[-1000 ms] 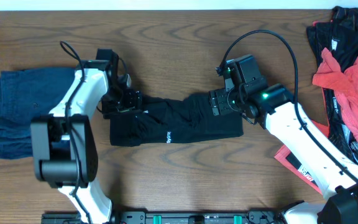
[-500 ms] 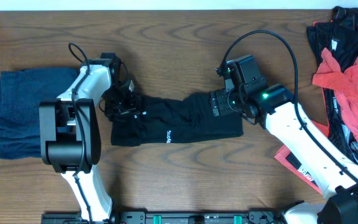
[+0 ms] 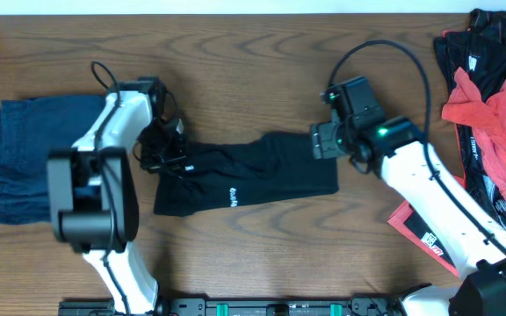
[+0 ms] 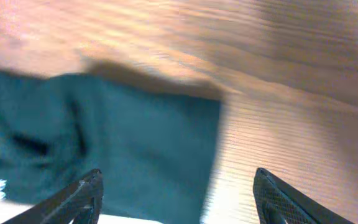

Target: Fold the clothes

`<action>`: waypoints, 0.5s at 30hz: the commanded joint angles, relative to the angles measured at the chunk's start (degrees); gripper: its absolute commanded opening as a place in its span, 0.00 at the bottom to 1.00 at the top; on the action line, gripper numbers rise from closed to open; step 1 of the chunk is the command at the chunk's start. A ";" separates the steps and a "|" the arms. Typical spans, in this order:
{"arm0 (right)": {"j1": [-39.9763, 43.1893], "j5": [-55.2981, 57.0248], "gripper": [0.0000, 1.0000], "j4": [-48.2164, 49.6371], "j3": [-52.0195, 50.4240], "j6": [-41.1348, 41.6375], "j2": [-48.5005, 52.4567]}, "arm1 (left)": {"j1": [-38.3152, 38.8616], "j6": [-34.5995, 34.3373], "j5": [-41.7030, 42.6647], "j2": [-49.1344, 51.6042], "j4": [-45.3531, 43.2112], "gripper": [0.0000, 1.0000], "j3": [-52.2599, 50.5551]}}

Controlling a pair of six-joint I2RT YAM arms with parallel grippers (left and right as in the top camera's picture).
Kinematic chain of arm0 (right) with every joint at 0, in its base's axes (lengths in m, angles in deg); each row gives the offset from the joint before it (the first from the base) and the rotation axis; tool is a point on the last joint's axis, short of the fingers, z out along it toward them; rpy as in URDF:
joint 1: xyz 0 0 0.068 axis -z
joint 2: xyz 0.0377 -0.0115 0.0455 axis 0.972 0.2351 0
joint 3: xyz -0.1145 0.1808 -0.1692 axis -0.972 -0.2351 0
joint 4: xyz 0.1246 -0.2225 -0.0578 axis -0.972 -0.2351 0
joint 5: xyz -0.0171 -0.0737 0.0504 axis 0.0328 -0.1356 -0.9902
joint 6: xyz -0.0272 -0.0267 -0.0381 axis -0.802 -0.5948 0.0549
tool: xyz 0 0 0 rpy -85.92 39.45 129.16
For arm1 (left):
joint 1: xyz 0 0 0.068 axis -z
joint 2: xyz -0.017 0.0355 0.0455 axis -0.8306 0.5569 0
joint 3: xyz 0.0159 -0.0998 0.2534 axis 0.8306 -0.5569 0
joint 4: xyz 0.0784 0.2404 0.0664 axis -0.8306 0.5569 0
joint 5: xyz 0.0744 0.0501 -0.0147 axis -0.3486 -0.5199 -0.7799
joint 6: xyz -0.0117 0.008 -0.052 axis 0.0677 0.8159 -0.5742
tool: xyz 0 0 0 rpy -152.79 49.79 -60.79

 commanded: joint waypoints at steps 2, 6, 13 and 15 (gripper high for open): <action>5.64 3.69 0.77 -1.22 0.15 1.38 0.15 | -1.60 -2.95 -7.02 -9.25 1.64 0.07 3.08; 8.76 3.72 0.77 -3.82 0.15 -2.40 0.37 | -1.97 -6.88 -13.70 -13.40 3.34 0.06 5.05; 9.84 3.74 0.77 -4.85 0.13 -6.91 3.65 | 2.49 -12.04 -7.45 -14.19 6.36 0.06 10.38; 9.68 3.13 0.76 -5.64 0.11 -6.88 4.96 | 5.22 -14.23 -7.39 -14.19 5.33 0.06 10.73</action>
